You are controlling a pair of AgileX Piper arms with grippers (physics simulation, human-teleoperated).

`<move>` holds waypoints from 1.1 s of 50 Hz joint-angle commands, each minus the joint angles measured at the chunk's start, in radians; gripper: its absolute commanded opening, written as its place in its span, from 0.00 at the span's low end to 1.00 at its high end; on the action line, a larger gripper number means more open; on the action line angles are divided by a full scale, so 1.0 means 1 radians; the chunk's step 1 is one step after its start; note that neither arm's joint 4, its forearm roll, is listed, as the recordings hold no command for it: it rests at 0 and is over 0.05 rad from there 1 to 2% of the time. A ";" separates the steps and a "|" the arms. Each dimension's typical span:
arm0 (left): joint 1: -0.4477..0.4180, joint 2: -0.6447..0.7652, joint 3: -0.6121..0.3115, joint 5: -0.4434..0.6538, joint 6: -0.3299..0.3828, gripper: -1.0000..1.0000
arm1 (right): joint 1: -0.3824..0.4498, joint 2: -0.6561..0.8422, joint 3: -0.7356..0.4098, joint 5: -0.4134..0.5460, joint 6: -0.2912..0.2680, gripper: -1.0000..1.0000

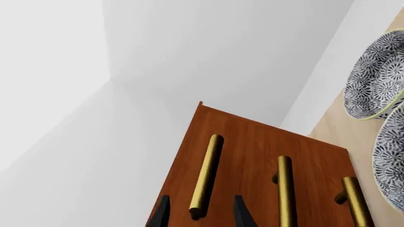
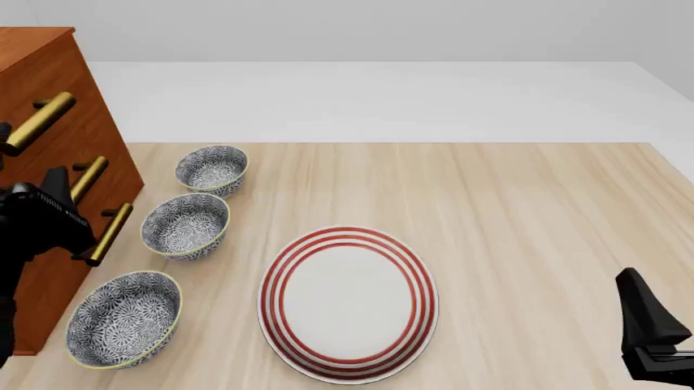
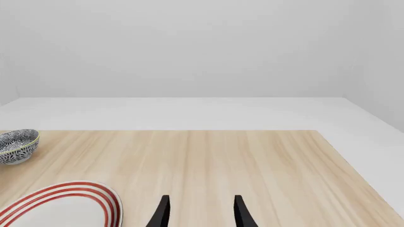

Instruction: Open the top drawer of the cabinet.

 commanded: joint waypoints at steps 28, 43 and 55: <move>0.051 0.064 -0.032 -0.001 -0.022 1.00 | 0.000 0.000 0.000 0.000 0.000 1.00; 0.052 0.077 -0.023 -0.028 -0.005 0.00 | 0.000 0.000 0.000 0.000 0.000 1.00; 0.039 0.071 -0.017 -0.038 0.004 0.00 | 0.000 0.000 0.000 0.000 0.000 1.00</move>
